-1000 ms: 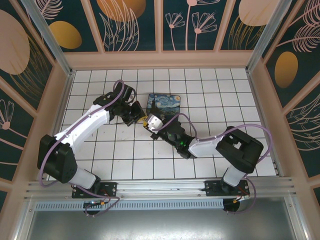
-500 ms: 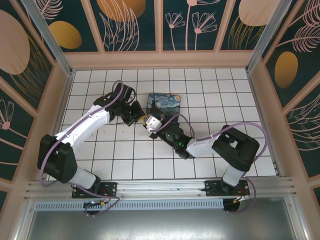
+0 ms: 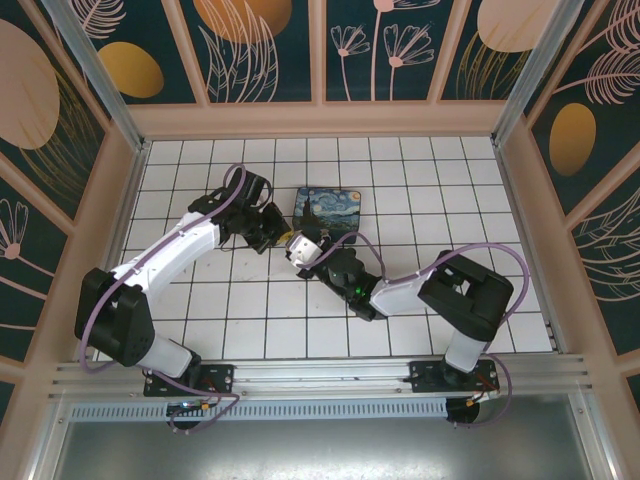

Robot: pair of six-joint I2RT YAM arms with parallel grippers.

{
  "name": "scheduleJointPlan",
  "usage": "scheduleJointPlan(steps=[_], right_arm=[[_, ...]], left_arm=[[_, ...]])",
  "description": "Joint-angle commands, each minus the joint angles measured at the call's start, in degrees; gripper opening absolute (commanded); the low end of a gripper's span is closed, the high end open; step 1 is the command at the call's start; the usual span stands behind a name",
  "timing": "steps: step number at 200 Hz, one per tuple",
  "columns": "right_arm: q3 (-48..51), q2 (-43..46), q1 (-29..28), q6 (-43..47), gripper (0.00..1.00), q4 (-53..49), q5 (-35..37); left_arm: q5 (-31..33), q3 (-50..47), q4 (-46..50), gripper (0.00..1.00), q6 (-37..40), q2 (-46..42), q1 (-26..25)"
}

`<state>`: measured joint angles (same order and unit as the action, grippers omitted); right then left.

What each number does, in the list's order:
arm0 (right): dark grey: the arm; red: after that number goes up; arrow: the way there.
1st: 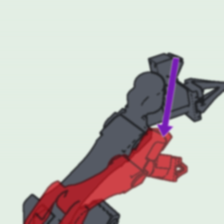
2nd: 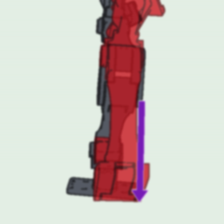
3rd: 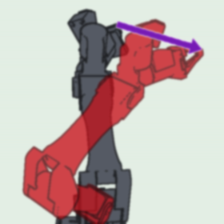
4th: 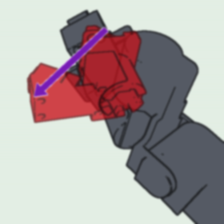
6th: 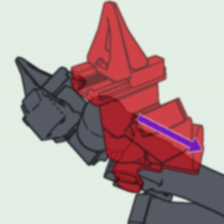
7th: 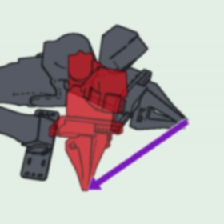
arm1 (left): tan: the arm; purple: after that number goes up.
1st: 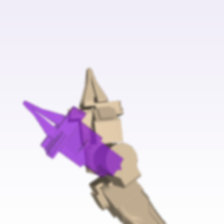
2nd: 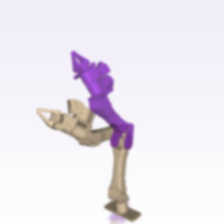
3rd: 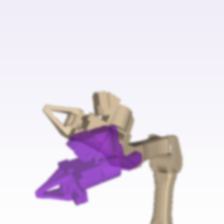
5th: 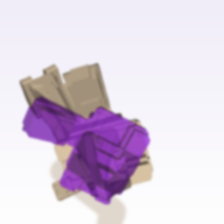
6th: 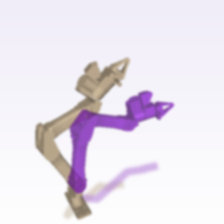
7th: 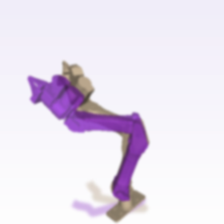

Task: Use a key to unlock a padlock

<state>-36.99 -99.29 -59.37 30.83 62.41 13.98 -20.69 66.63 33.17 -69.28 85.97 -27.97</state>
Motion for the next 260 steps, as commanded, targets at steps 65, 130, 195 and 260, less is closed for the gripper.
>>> scheduleJointPlan(steps=[65, 130, 195, 260], right_arm=[[-1.60, -1.68, -1.54, 0.87, 0.04, 5.59, -0.17], [1.34, 1.17, -0.96, -3.50, 0.00, 3.01, 0.19], [3.39, 5.54, 0.46, -10.47, 0.00, 0.13, -0.89], [4.61, 5.59, 0.58, -12.27, 0.00, 1.83, -3.55]], left_arm=[[-2.76, -1.59, -0.82, 0.09, -3.32, -0.85, -0.33], [2.00, -2.83, 0.45, 0.36, -2.33, -2.47, -0.06], [2.96, -4.16, 2.76, 0.38, 3.16, -3.17, 2.93], [-1.08, -3.85, -0.25, 0.42, 1.30, -3.17, 3.52]])
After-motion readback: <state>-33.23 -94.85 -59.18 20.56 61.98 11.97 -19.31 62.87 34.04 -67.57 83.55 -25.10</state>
